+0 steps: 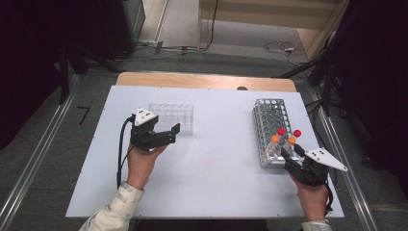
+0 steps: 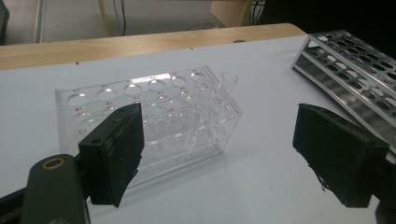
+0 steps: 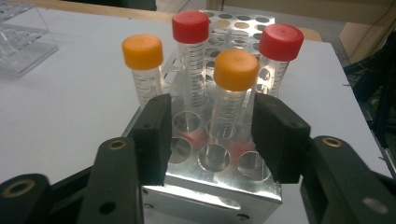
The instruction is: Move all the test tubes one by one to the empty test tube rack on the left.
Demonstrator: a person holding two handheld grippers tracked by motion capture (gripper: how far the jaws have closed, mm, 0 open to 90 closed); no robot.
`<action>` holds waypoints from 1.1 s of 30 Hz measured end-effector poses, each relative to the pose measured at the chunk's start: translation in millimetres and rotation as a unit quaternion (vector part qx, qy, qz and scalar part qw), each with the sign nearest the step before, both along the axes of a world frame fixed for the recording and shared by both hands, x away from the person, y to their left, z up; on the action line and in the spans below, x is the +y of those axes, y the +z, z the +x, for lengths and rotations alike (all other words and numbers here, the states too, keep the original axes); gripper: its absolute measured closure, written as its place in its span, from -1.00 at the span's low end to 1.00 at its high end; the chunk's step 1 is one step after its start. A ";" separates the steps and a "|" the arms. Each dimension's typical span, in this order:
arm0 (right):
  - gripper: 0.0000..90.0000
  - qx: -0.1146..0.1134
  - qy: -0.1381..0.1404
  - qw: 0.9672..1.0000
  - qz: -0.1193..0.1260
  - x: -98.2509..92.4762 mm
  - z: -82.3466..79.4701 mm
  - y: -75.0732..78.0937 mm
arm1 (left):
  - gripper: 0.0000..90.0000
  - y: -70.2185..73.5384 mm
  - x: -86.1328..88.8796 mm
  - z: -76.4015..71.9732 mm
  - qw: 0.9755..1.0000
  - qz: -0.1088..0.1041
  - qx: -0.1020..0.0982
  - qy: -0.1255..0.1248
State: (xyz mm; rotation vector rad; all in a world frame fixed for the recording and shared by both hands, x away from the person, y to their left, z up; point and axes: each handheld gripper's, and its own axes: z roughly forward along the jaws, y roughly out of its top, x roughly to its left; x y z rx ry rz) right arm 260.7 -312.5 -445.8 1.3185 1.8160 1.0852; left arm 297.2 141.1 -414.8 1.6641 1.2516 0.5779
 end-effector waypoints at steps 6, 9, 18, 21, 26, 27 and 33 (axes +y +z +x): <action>0.26 0.005 -0.008 1.000 0.001 0.3 11.1 -5.5 | -0.62 -1.9 0.3 0.6 1.000 0.003 0.004 0.005; 0.33 0.007 -0.010 1.000 0.000 0.5 14.4 -6.8 | -0.62 -1.9 -0.5 0.4 1.000 0.004 0.005 0.003; 0.53 0.009 -0.016 1.000 0.003 -1.2 20.4 -11.2 | -0.62 -2.7 -1.2 0.1 1.000 0.008 0.007 0.004; 0.57 0.004 -0.015 1.000 -0.001 -0.3 19.0 -9.5 | -0.62 -3.8 -0.4 0.1 1.000 0.008 0.008 0.006; 0.57 -0.014 -0.013 1.000 -0.002 0.2 15.1 -0.9 | -0.62 -5.3 1.4 1.3 1.000 0.007 0.011 0.009; 0.57 -0.021 -0.012 1.000 -0.004 0.6 13.9 1.4 | -0.62 -4.9 1.4 1.0 1.000 0.007 0.010 0.008; 0.58 -0.049 -0.008 0.999 -0.005 1.9 6.3 19.1 | -0.62 -3.2 2.2 0.1 1.000 0.004 0.007 0.009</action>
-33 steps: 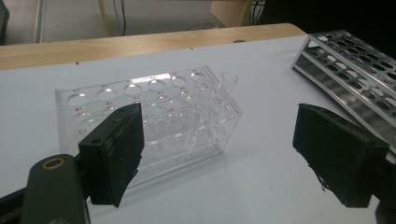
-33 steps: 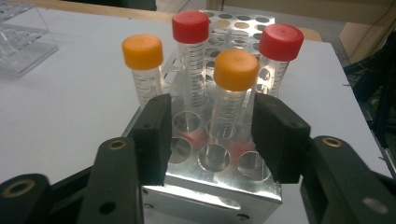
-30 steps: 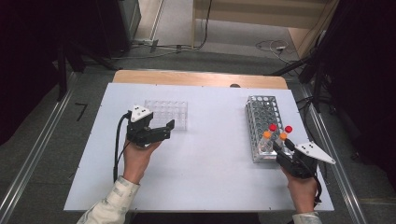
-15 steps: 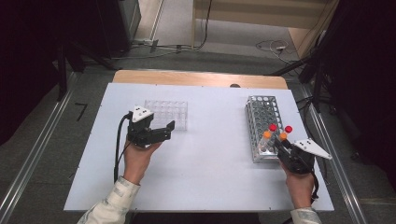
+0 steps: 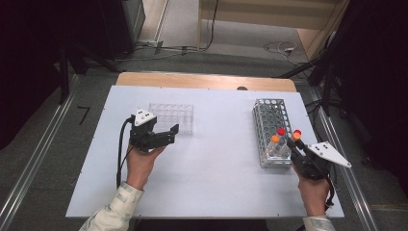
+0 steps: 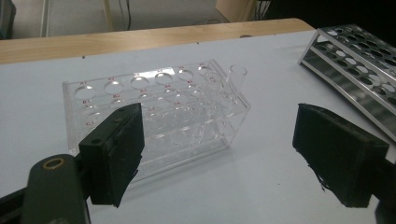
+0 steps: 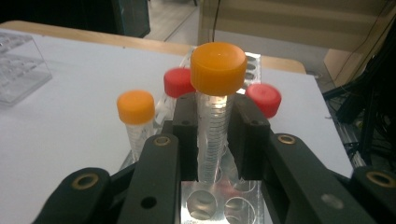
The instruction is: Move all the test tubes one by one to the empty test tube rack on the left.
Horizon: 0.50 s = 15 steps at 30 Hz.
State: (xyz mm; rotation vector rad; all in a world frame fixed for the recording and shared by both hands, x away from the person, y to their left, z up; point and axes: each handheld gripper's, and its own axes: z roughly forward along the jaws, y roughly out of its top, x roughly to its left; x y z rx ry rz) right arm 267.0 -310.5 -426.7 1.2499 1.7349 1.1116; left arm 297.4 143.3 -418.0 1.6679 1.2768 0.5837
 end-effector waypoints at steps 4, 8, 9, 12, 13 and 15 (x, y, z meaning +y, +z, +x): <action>0.58 -0.018 -0.002 1.000 0.007 -2.0 -7.2 12.8 | -0.62 1.0 0.5 -0.8 1.000 0.000 -0.002 -0.001; 0.59 -0.025 0.007 1.000 0.017 -3.0 -14.9 24.4 | -0.62 1.7 1.6 -0.7 1.000 -0.003 -0.004 0.000; 0.59 -0.025 0.009 1.000 0.017 -2.7 -16.5 27.0 | -0.62 1.6 1.8 -0.5 1.000 -0.003 -0.004 0.000; 0.59 -0.016 0.026 0.999 0.020 -1.0 -20.8 32.5 | -0.62 1.6 1.9 -0.5 1.000 -0.003 -0.003 0.001; 0.59 -0.012 0.030 0.999 0.021 -0.3 -22.2 33.6 | -0.62 1.6 1.9 -0.6 1.000 -0.002 -0.003 0.000; 0.59 -0.005 0.038 0.999 0.024 1.0 -25.0 35.2 | -0.62 1.9 1.5 -1.1 1.000 -0.003 -0.004 0.000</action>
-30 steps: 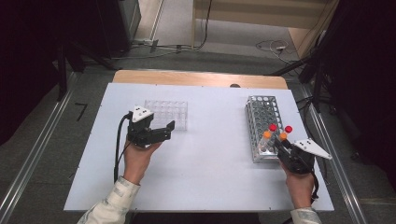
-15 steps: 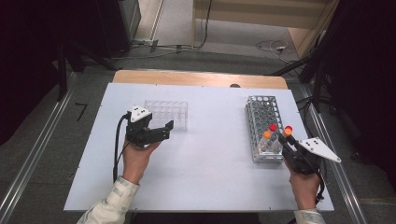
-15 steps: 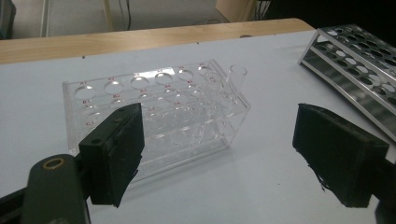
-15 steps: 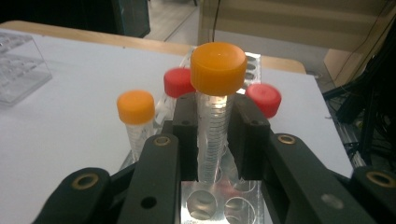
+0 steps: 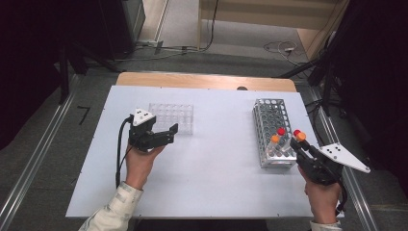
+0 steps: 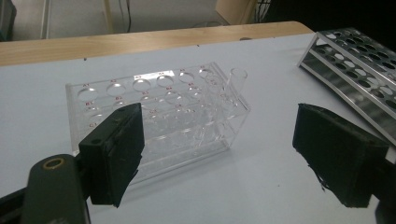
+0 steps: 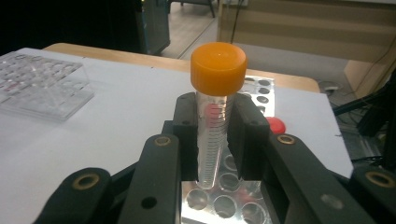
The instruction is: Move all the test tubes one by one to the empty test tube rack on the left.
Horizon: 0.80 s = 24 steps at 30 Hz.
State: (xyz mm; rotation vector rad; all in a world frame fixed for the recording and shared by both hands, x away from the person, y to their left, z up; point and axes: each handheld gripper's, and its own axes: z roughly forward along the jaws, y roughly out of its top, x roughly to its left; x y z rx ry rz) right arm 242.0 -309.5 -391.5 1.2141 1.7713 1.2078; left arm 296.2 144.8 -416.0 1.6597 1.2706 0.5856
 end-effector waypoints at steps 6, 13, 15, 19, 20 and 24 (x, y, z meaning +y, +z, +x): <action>0.59 0.007 0.027 1.000 -0.001 6.7 -9.4 3.4 | -0.62 -0.1 -0.6 0.0 1.000 0.001 0.001 -0.001; 0.59 0.014 0.063 0.998 -0.001 25.6 -11.2 3.4 | -0.62 0.5 -0.8 -0.1 1.000 -0.001 0.000 -0.003; 0.59 0.018 0.076 0.997 -0.001 34.0 -10.5 1.2 | -0.62 0.2 -1.3 0.0 1.000 0.000 -0.001 -0.003; 0.59 0.032 0.104 0.994 -0.008 55.1 -6.0 -5.7 | -0.62 -0.2 -4.2 -0.7 1.000 0.002 0.000 -0.006; 0.59 0.034 0.112 0.993 -0.011 61.2 -4.2 -7.4 | -0.62 -0.1 -5.4 -1.0 1.000 0.002 0.001 -0.009; 0.59 0.041 0.138 0.989 -0.020 89.8 3.3 -14.2 | -0.61 0.4 -10.1 -2.4 1.000 0.002 0.000 -0.018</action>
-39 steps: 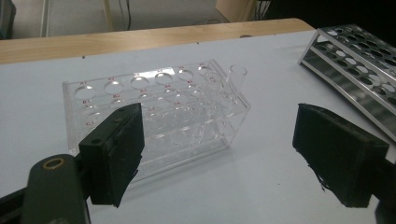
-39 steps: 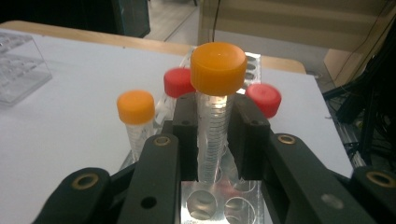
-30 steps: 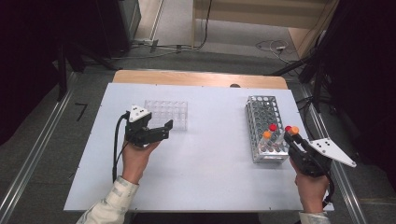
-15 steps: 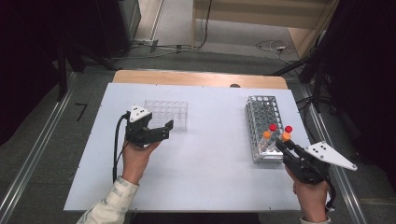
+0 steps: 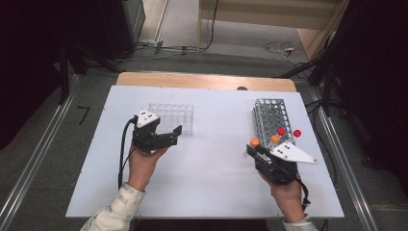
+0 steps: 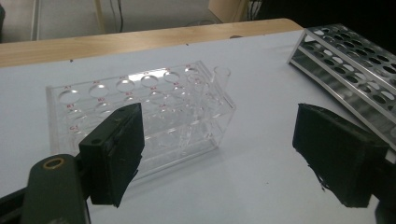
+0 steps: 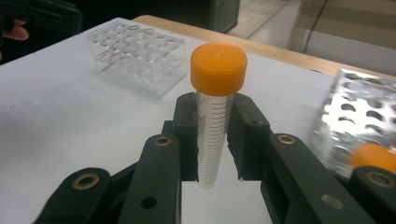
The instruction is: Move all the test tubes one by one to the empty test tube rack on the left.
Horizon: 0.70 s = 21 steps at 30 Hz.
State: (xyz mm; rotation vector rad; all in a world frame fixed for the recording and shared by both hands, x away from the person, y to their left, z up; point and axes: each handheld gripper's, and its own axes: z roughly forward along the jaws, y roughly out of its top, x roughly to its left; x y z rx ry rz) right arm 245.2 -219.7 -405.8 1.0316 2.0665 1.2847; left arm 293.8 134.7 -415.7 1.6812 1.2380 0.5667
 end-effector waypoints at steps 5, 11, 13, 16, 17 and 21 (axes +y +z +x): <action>0.59 0.009 0.033 0.999 -0.004 38.0 8.8 -10.9 | -0.61 1.4 -0.3 -1.6 1.000 -0.002 -0.003 -0.004; 0.59 0.018 0.049 0.999 -0.008 78.1 21.5 -23.7 | -0.61 4.6 -0.5 -4.0 1.000 -0.008 -0.008 -0.009; 0.59 0.023 0.049 0.998 -0.006 87.8 26.2 -27.8 | -0.61 5.9 -1.0 -4.8 1.000 -0.010 -0.008 -0.011; 0.59 0.025 0.049 0.998 -0.009 101.1 33.0 -33.6 | -0.61 7.8 -1.4 -6.0 1.000 -0.015 -0.009 -0.016; 0.59 0.026 0.049 0.998 -0.010 105.0 35.4 -35.4 | -0.61 8.4 -1.8 -6.3 1.000 -0.019 -0.009 -0.018; 0.59 0.025 0.050 0.998 -0.017 119.5 41.2 -39.8 | -0.53 11.9 -4.7 -9.3 0.999 -0.021 -0.014 -0.029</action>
